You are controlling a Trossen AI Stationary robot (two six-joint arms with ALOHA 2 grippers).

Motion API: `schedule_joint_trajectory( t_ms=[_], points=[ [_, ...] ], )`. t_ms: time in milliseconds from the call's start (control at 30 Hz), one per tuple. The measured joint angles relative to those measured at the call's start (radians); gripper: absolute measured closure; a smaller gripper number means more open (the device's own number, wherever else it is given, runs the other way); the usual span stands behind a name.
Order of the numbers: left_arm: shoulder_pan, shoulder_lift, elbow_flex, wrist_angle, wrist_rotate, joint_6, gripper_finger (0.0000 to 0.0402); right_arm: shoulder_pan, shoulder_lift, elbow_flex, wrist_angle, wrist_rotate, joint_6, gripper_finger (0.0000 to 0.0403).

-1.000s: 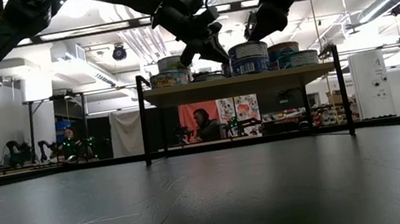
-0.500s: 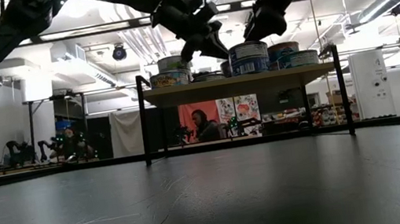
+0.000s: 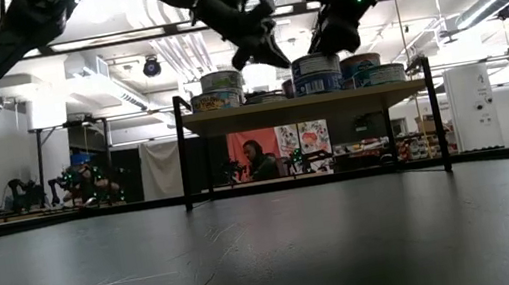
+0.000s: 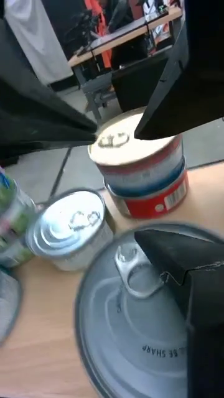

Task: Stack canned seafood by type on shelf
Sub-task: Stack the blue pink tuna can on top of the blue pink tuna can on the shelf

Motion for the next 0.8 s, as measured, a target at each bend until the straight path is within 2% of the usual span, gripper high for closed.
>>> schedule_joint_trajectory(
  t_ms=[67,233,300,400,467,600,667,800],
  points=[
    [0.009,-0.018,0.003,-0.002,0.014,0.002,0.0388,-0.008,-0.024,0.003,0.000,-0.001,0.017,0.0168],
    [0.047,-0.063,-0.002,-0.050,0.195,-0.005,0.0390,-0.049,-0.058,0.052,-0.028,-0.021,0.116,0.0192],
    [0.053,-0.071,-0.002,-0.083,0.207,-0.017,0.0395,-0.073,-0.058,0.086,-0.037,-0.030,0.172,0.0205],
    [0.060,-0.075,-0.002,-0.129,0.205,-0.029,0.0399,-0.128,-0.042,0.161,-0.067,-0.033,0.310,0.0237],
    [0.065,-0.077,-0.002,-0.155,0.197,-0.025,0.0400,-0.180,-0.017,0.237,-0.129,-0.042,0.407,0.0273],
    [0.069,-0.071,-0.005,-0.186,0.155,-0.044,0.0400,-0.289,0.075,0.427,-0.326,-0.221,0.532,0.0371],
    [0.062,-0.063,-0.012,-0.186,0.132,-0.060,0.0401,-0.324,0.148,0.527,-0.418,-0.272,0.574,0.0384],
    [0.034,-0.051,-0.013,-0.185,0.007,-0.084,0.0401,-0.372,0.316,0.726,-0.603,-0.294,0.599,0.0393]
  ],
)
